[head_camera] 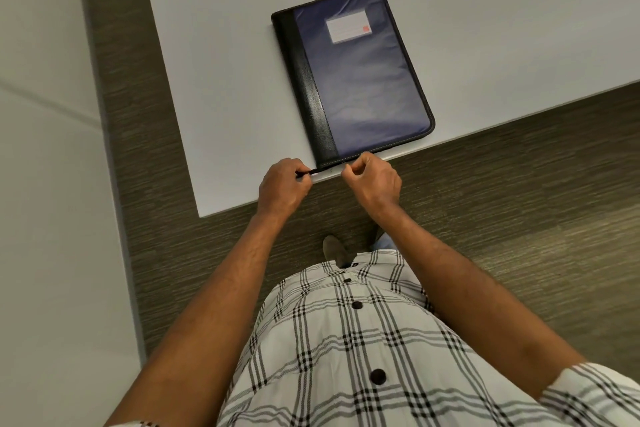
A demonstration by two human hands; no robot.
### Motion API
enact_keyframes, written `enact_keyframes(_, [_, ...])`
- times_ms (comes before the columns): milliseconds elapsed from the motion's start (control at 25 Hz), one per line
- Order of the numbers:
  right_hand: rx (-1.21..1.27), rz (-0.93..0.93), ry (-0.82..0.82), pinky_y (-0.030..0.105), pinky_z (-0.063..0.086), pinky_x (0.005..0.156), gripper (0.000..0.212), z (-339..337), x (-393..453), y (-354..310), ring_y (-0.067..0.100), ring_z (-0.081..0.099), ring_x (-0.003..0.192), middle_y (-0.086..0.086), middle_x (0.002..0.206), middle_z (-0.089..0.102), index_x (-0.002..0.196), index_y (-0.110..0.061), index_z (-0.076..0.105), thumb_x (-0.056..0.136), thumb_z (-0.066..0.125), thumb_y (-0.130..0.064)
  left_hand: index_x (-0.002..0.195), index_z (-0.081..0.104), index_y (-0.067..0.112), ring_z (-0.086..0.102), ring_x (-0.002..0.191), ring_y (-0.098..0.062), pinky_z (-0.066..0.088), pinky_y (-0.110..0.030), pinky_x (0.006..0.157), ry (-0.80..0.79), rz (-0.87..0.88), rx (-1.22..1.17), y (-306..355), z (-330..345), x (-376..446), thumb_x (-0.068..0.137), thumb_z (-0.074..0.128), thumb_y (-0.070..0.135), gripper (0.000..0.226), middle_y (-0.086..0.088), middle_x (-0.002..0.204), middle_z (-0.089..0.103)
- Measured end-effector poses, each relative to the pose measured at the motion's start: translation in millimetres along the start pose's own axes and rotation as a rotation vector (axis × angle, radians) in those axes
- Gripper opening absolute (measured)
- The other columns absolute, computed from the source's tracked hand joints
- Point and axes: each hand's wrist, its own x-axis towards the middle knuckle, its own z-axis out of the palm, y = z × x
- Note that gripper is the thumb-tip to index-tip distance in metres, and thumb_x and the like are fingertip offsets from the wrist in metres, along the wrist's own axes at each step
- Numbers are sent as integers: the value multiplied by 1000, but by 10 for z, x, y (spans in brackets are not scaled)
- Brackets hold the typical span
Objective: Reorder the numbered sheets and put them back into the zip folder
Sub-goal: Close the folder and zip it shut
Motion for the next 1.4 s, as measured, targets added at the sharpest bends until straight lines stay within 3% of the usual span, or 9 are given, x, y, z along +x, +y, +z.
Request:
enact_keyframes(360, [3, 146, 152, 43, 59, 80, 17, -454, 243, 441, 13, 66, 78, -8, 84, 68, 92, -25, 67, 95, 70, -41, 94, 74, 22, 62, 88, -14, 53, -35, 73, -32, 19, 17, -39, 13, 55, 88, 66, 27, 11, 7, 92, 68])
enact_keyframes(680, [1, 192, 220, 37, 57, 77, 13, -864, 486, 756, 14, 66, 81, -5, 89, 68, 96, -22, 65, 96, 73, -33, 88, 73, 25, 61, 87, -15, 57, -40, 74, -39, 14, 23, -55, 35, 67, 86, 67, 27, 7, 8, 89, 65])
enact_keyframes(840, [-112, 101, 199, 31, 44, 73, 12, -1056, 682, 870, 16, 62, 81, -5, 91, 65, 98, -21, 65, 98, 69, -32, 88, 72, 23, 60, 86, -14, 58, -41, 73, -57, 24, 33, -54, 43, 70, 87, 68, 26, 5, 8, 88, 64])
enact_keyframes(1200, [-151, -238, 94, 37, 52, 69, 12, -1296, 1257, 1152, 19, 58, 82, -1, 98, 61, 99, -19, 61, 100, 68, -29, 83, 70, 20, 57, 81, -14, 57, -39, 67, -37, -80, 105, 83, 114, 114, 86, 71, 21, 4, 2, 89, 58])
enact_keyframes(1400, [-160, -377, 54, 36, 43, 65, 14, -1316, 1648, 1205, 22, 53, 79, 3, 94, 59, 96, -15, 59, 99, 68, -26, 79, 67, 18, 57, 79, -15, 55, -37, 62, -29, -159, 136, 226, 135, 139, 86, 71, 18, 8, 2, 86, 56])
